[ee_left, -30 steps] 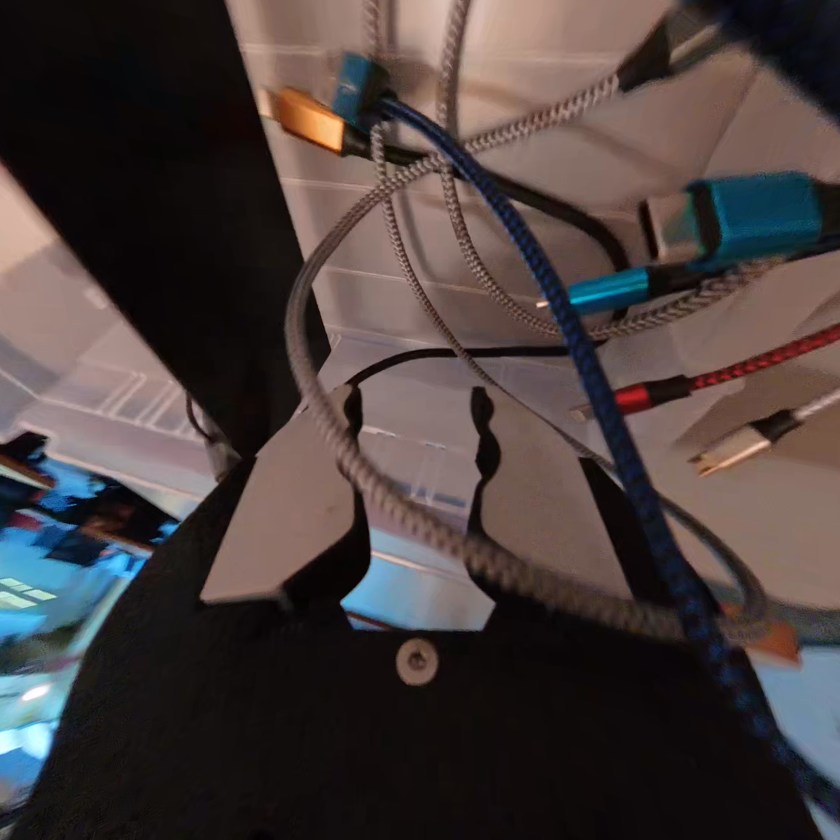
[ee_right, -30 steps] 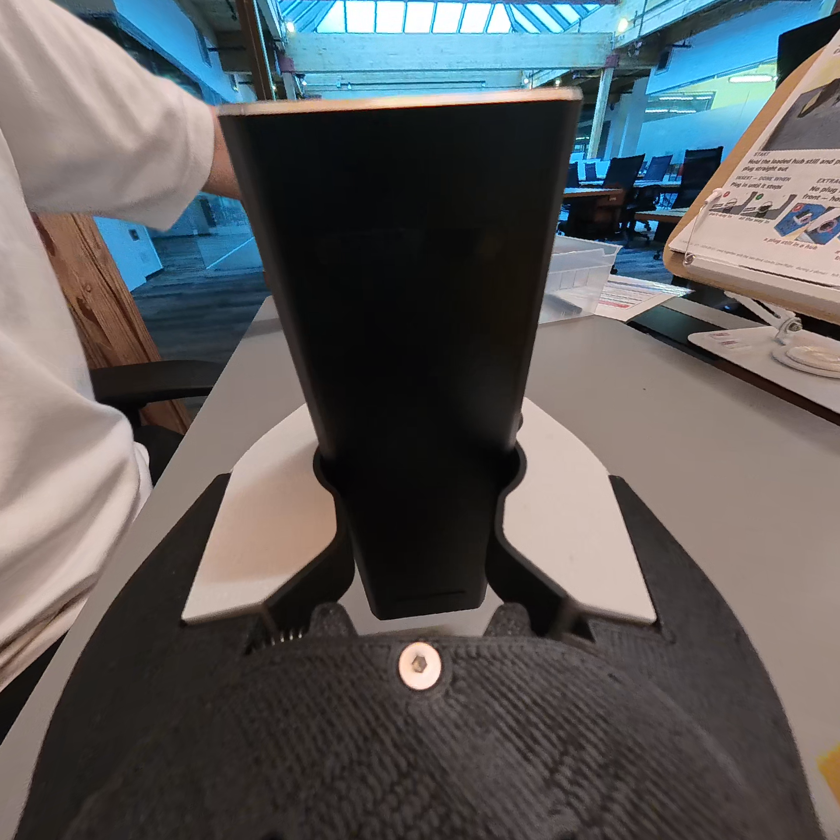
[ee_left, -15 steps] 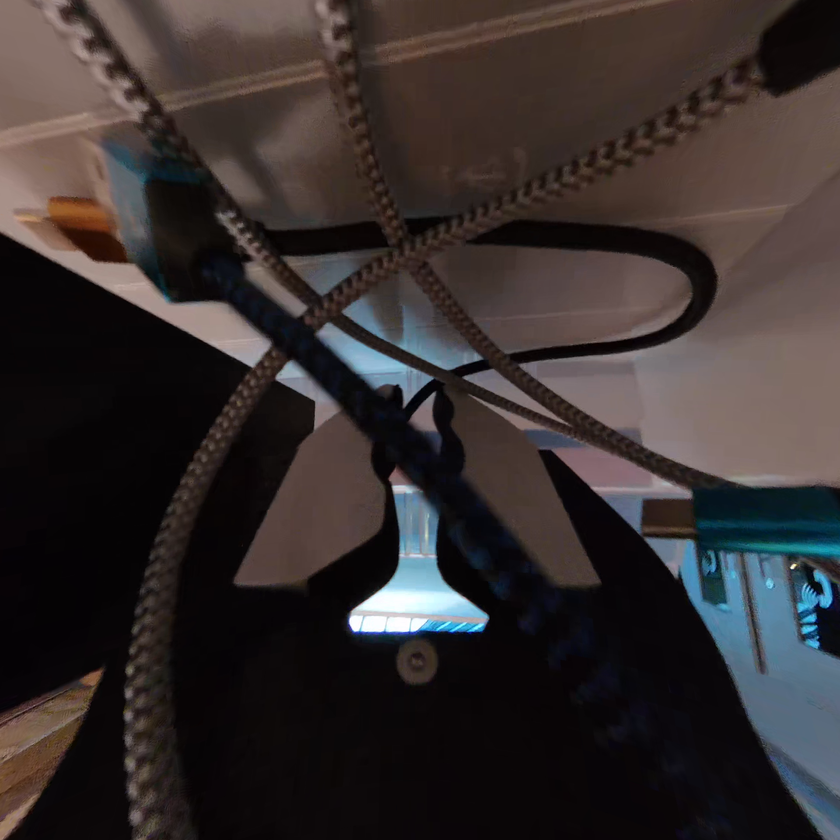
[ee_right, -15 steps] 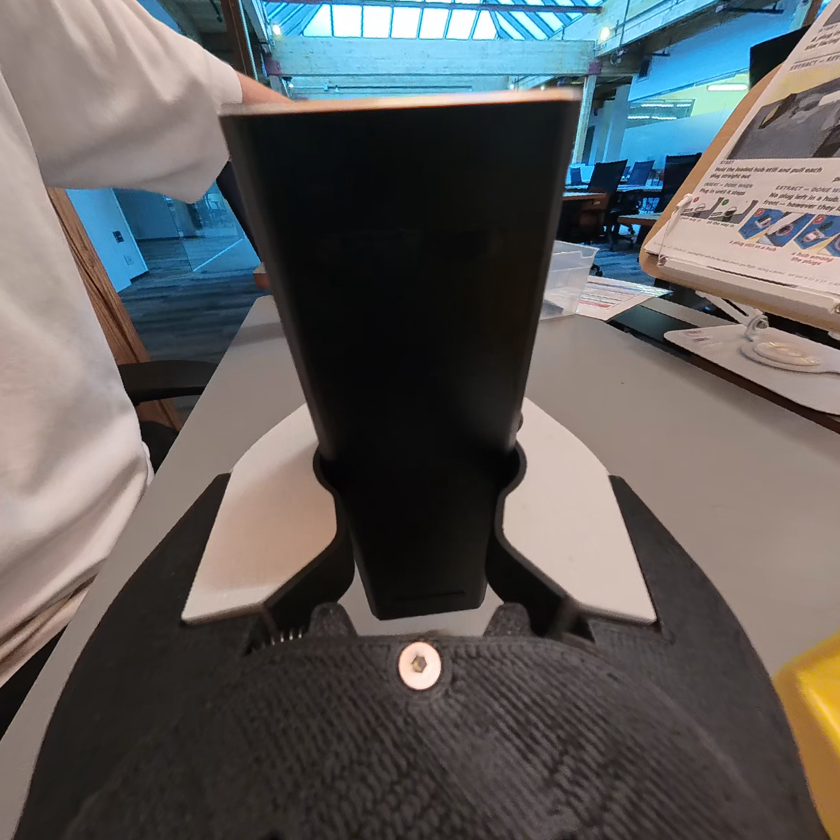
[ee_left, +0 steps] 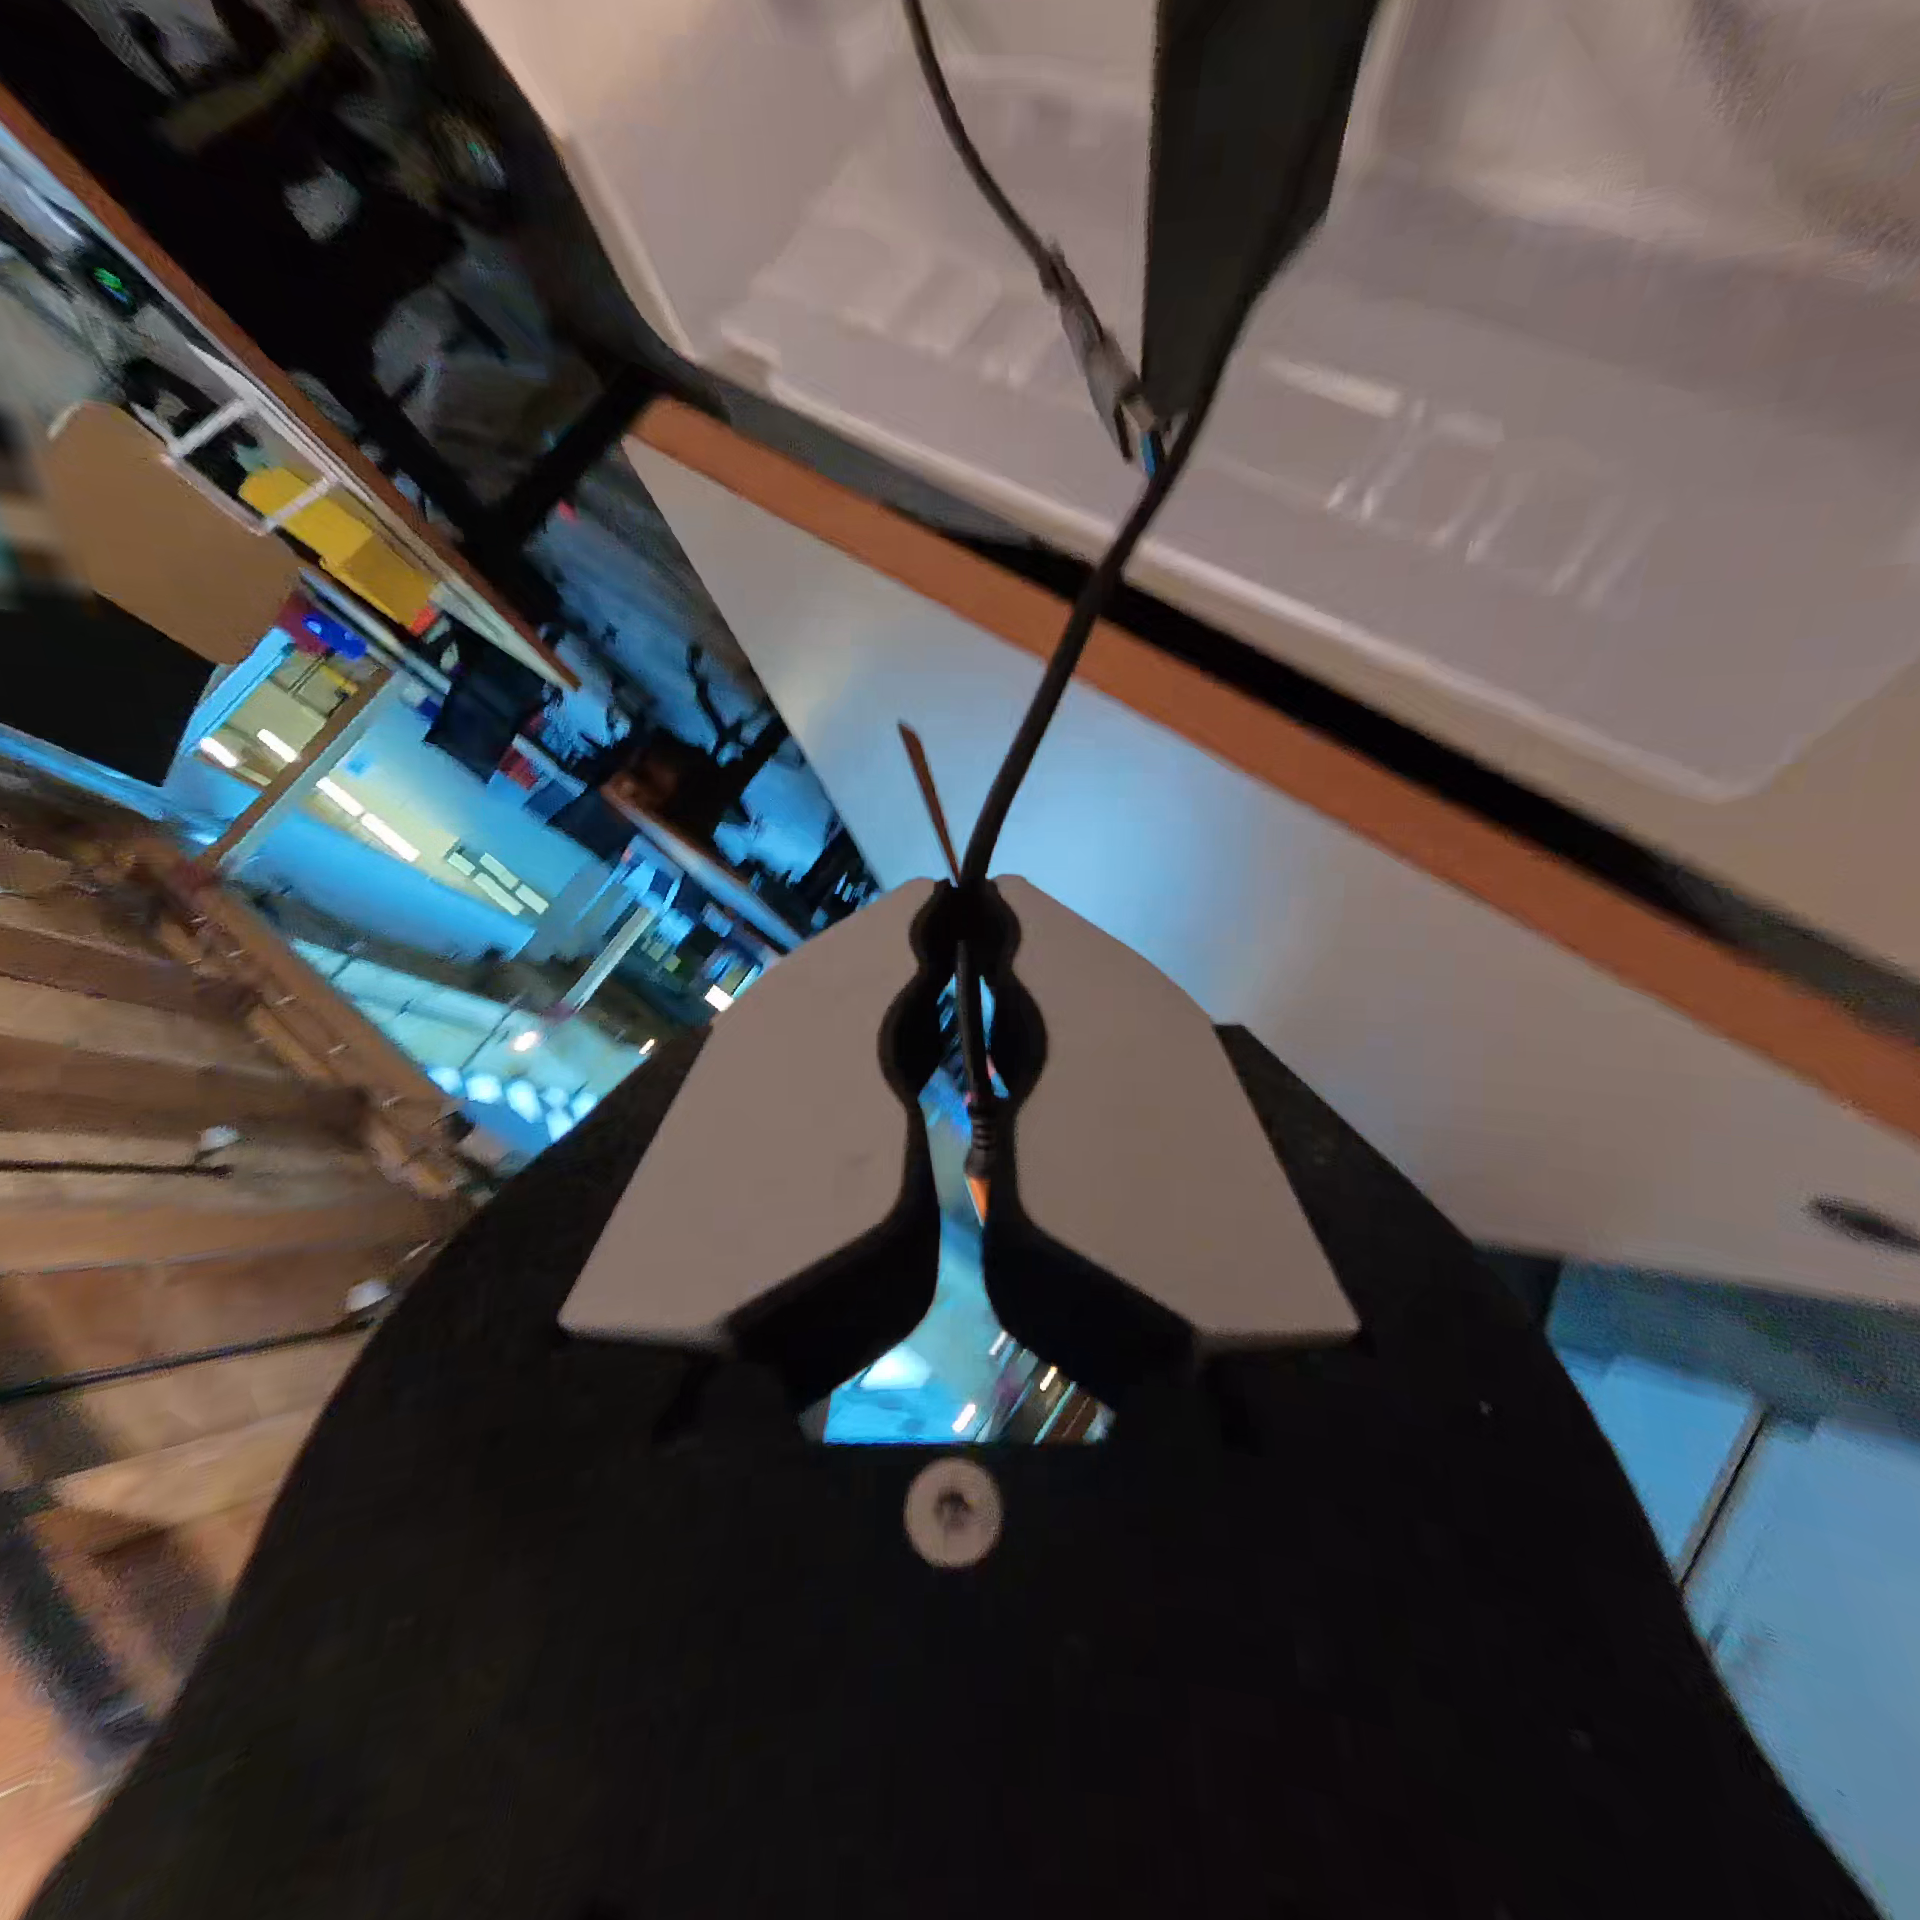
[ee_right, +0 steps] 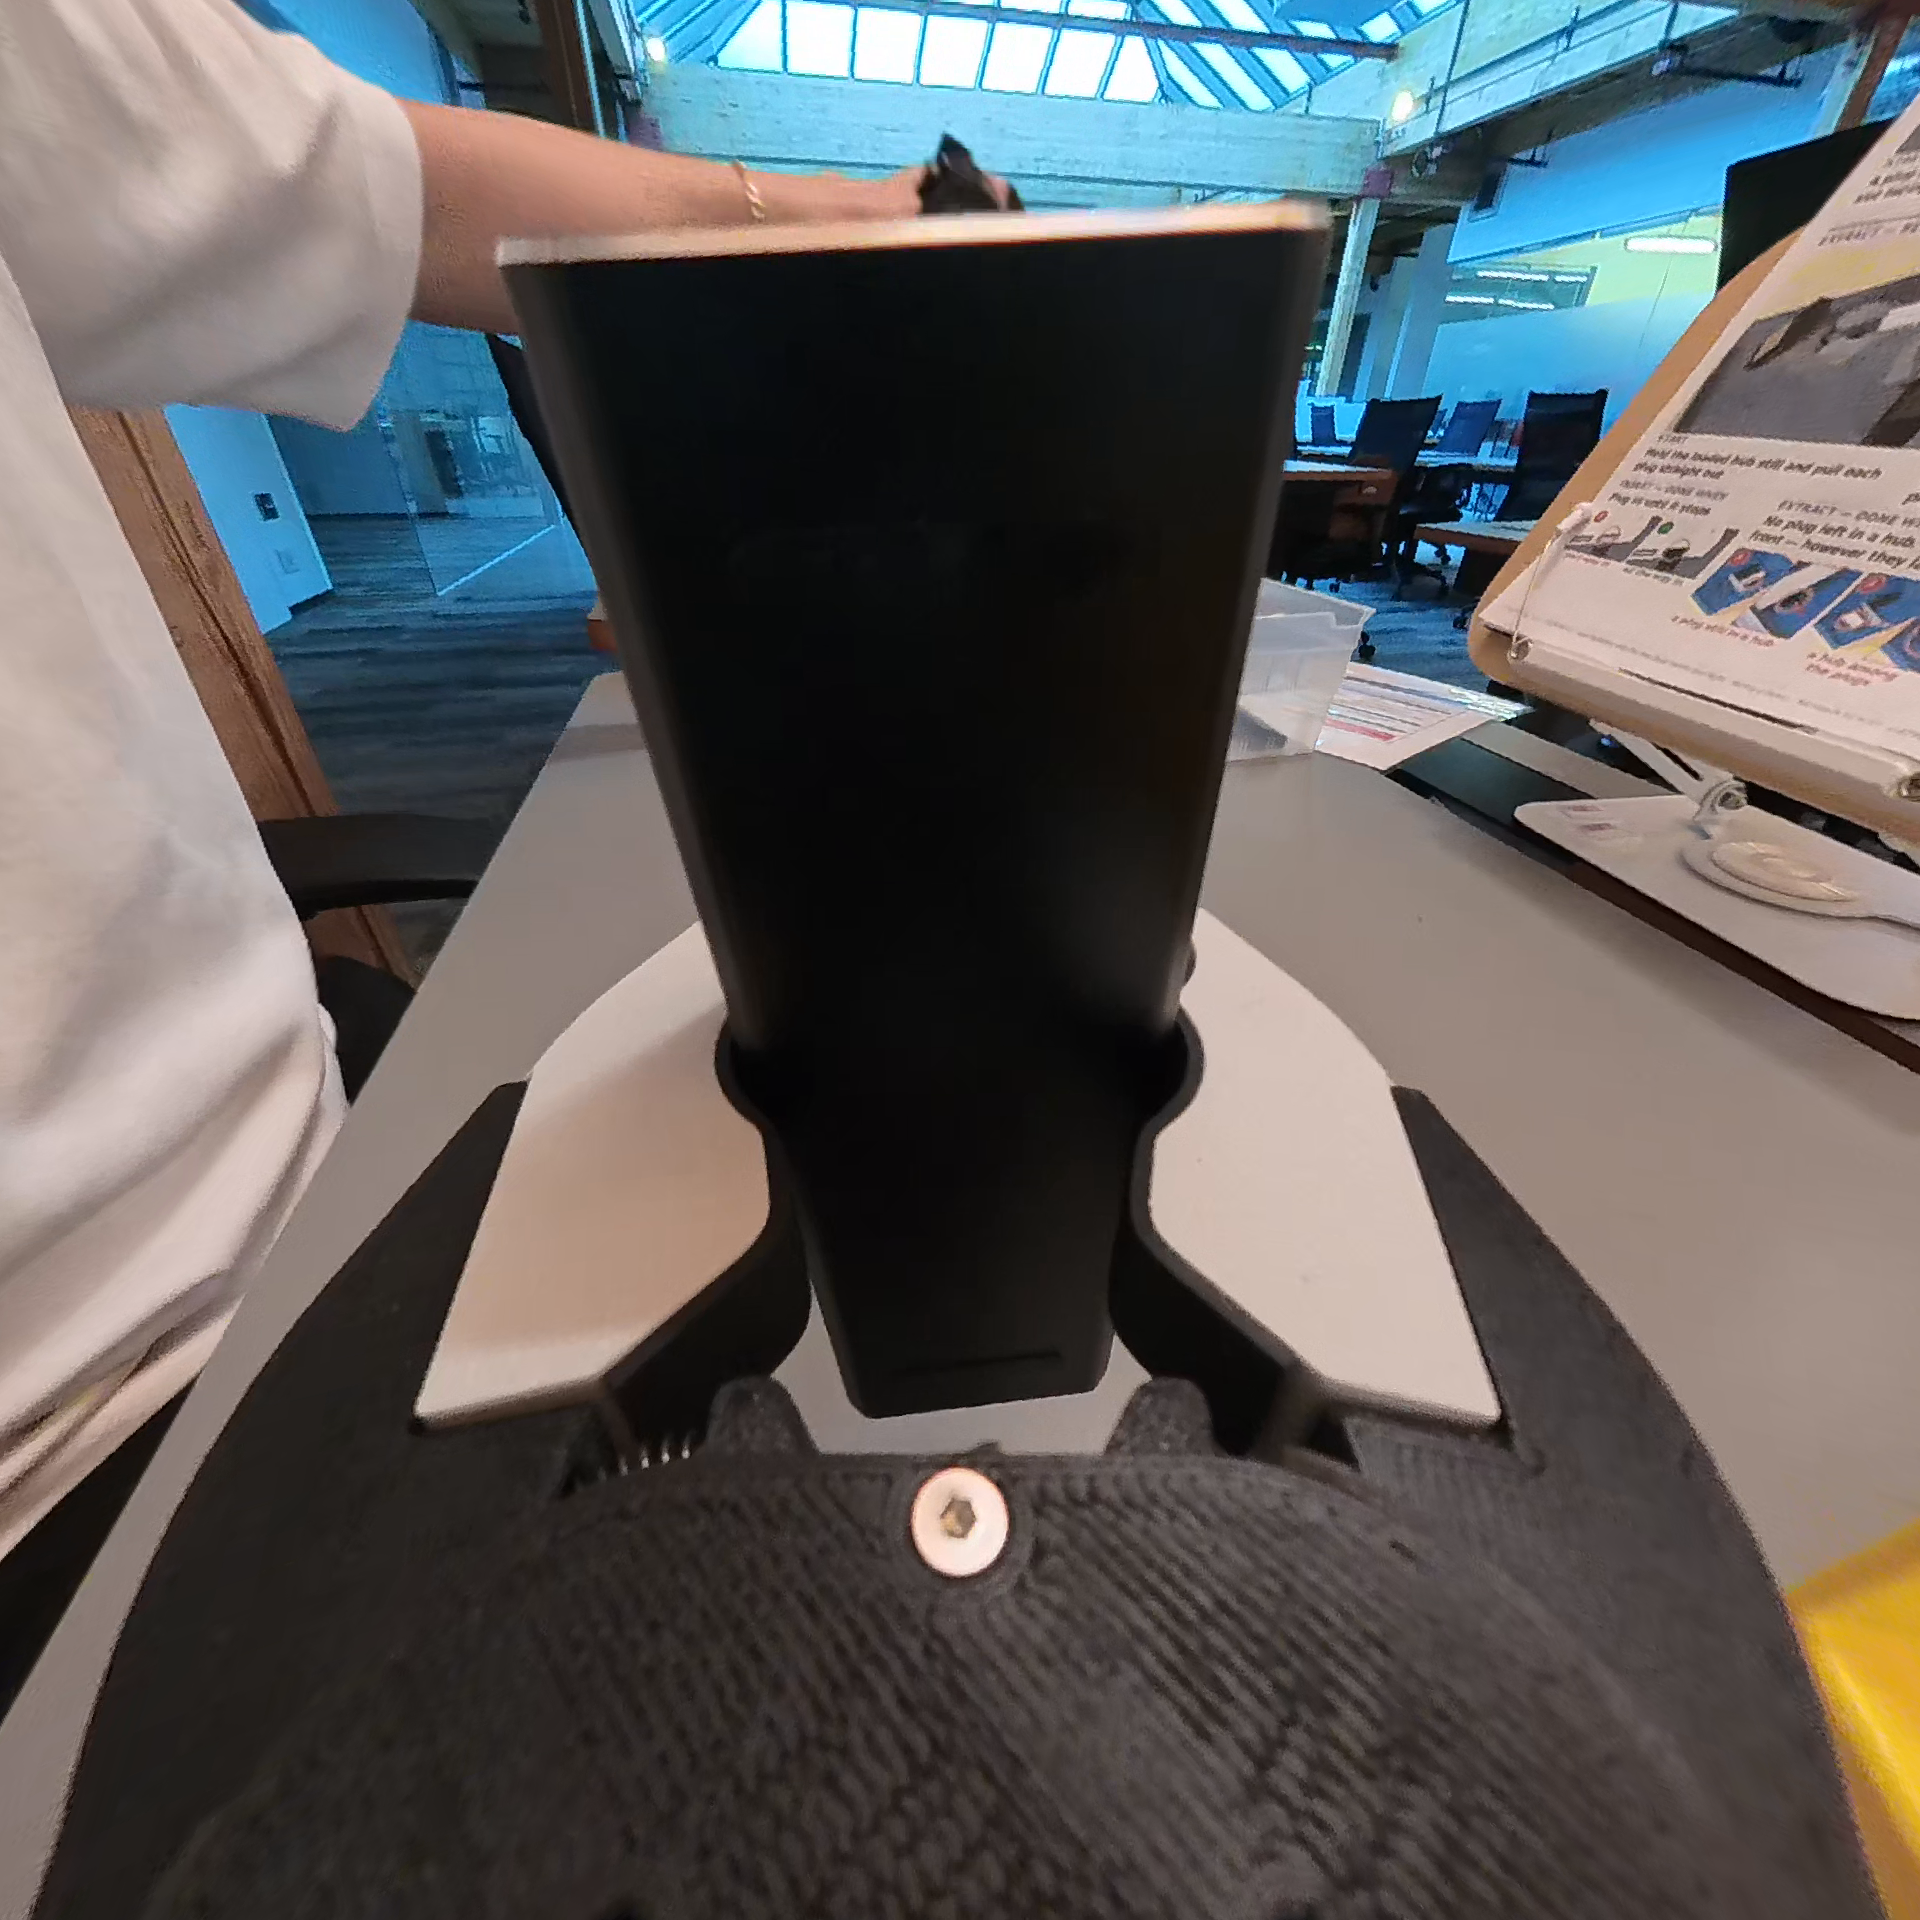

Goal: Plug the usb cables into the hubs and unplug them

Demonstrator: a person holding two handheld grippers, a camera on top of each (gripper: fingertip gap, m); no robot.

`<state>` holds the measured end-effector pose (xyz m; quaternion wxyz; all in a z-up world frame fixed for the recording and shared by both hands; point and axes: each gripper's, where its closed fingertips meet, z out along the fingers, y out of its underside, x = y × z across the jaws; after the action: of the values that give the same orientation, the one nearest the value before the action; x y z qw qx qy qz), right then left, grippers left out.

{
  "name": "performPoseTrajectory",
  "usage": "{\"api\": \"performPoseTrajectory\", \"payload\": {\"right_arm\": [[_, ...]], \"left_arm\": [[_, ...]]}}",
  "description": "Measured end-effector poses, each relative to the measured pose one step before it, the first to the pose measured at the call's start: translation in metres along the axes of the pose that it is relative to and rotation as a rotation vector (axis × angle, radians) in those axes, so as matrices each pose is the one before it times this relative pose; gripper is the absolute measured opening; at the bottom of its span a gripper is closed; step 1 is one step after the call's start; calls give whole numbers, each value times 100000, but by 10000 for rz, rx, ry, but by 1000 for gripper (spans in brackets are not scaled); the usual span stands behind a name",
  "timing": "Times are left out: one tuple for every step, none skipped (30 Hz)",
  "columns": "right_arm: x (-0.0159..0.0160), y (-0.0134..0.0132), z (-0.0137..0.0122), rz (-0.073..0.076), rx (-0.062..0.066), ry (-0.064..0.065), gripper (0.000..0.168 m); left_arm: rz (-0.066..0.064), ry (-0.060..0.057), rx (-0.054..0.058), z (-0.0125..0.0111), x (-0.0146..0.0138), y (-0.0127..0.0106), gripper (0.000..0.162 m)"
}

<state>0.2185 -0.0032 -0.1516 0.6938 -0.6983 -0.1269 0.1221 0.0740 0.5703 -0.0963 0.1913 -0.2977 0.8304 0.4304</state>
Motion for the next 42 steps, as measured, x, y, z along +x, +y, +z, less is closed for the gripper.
{"api": "performPoseTrajectory", "payload": {"right_arm": [[-66, -169, -12, -36, 30, -5, 73], [-77, -170, -4, -45, 30, -4, 73], [-82, -180, 9, -48, 30, -6, 73], [-124, -192, 22, -51, 38, -25, 73], [-146, -206, 36, -53, 56, -43, 73], [-129, -213, 81, -30, 62, -46, 73], [-108, -177, 87, -28, 43, -35, 73], [-132, -123, 95, -48, 16, -31, 73], [-151, -97, 77, -58, -13, -28, 73], [-159, -70, 67, -70, -43, -21, 73], [-133, -81, 39, -79, -52, -9, 73], [-95, -129, 19, -77, -39, 3, 73], [-90, -188, -13, -68, -2, 4, 73], [-89, -225, -36, -57, 34, 1, 73], [-85, -233, -52, -53, 48, -3, 73], [-48, -229, -60, -57, 45, 8, 73], [-29, -205, -85, -52, 34, 13, 73], [-10, -190, -84, -39, 31, 19, 73], [-27, -147, -84, -22, 30, 0, 73], [-2, -129, -83, -30, 31, 17, 73], [12, -93, -74, -30, 20, 23, 73], [25, -46, -76, -14, 1, 23, 73], [23, -42, -62, -7, 0, 13, 73], [7, -52, -50, -15, 21, 14, 73], [11, -41, -44, -12, 21, 10, 73], [-2, -41, -25, 1, 7, -3, 73], [4, -14, -9, -11, -6, 5, 73], [10, -14, -11, -17, -14, 13, 73], [-21, 3, -10, -4, -12, -3, 73], [-13, -7, -13, -7, 3, -1, 73], [-3, -20, -13, -7, 7, -2, 73], [17, 3, -11, 10, 0, -3, 73], [31, 36, -7, 17, -1, 5, 73], [32, 60, 0, 14, -4, 3, 73], [23, 96, 0, 24, -16, 1, 73], [44, 109, -1, 23, -25, 6, 73], [43, 118, 20, 17, -32, 11, 73], [41, 93, 18, 12, -36, 4, 73], [16, 67, 3, 2, -35, 7, 73], [21, 58, -24, -3, -28, 9, 73], [62, 30, -43, -1, -14, 24, 73], [88, 36, -67, 13, -1, 31, 73]], "left_arm": [[-542, -65, 513, -1199, -190, 195, 3], [-352, -289, 112, -910, -202, 321, 3], [-37, -512, -202, -683, -244, 507, 3], [-56, -181, 279, -549, 276, -269, 3], [-294, 640, 1023, -527, 1260, -1356, 3], [-419, 833, 959, -324, 1432, -1337, 3], [-229, 394, 140, 54, 766, -240, 3], [216, 208, -505, 316, 590, 659, 3], [507, 278, -443, 533, 860, 571, 3], [344, 319, -20, 671, 1011, -74, 3], [40, 609, 249, 690, 1379, -510, 3], [20, 858, 317, 664, 1677, -572, 3], [125, 596, 192, 639, 1271, -320, 3], [133, 459, -3, 559, 1002, -23, 3], [103, 605, -33, 449, 1151, 39, 3], [127, 517, 18, 312, 996, -10, 3], [148, 238, -32, 130, 538, 114, 3], [104, 57, -86, -137, 171, 303, 3], [-10, 3, -20, -454, -43, 356, 3], [-164, -43, 279, -764, -216, 70, 2], [-292, -107, 705, -1031, -388, -474, 2], [-308, -61, 938, -1166, -338, -890, 2], [-206, -14, 812, -1037, -216, -884, 3], [-50, -138, 397, -701, -297, -477, 2], [86, -45, -51, -256, -71, 22, 2], [150, 141, -241, 126, 288, 198, 2], [145, 182, -116, 306, 422, -38, 3], [32, 243, 200, 321, 515, -491, 2], [-126, 445, 450, 435, 813, -834, 2], [-83, 610, 302, 821, 1130, -641, 2], [153, 535, -274, 1171, 1066, 232, 3], [259, 317, -672, 1146, 671, 816, 3], [138, 166, -466, 840, 290, 572, 3], [-93, 209, 135, 397, 183, -126, 3], [-305, 307, 570, 56, 185, -572, 3], [-366, 383, 426, 72, 258, -312, 3], [-252, 386, -80, 361, 349, 371, 3], [-87, 308, -350, 642, 368, 689, 3], [9, 277, -262, 779, 407, 436, 3], [52, 260, -78, 716, 450, 34, 3], [90, 202, 79, 524, 433, -309, 3], [122, 96, 213, 396, 324, -511, 3]]}}
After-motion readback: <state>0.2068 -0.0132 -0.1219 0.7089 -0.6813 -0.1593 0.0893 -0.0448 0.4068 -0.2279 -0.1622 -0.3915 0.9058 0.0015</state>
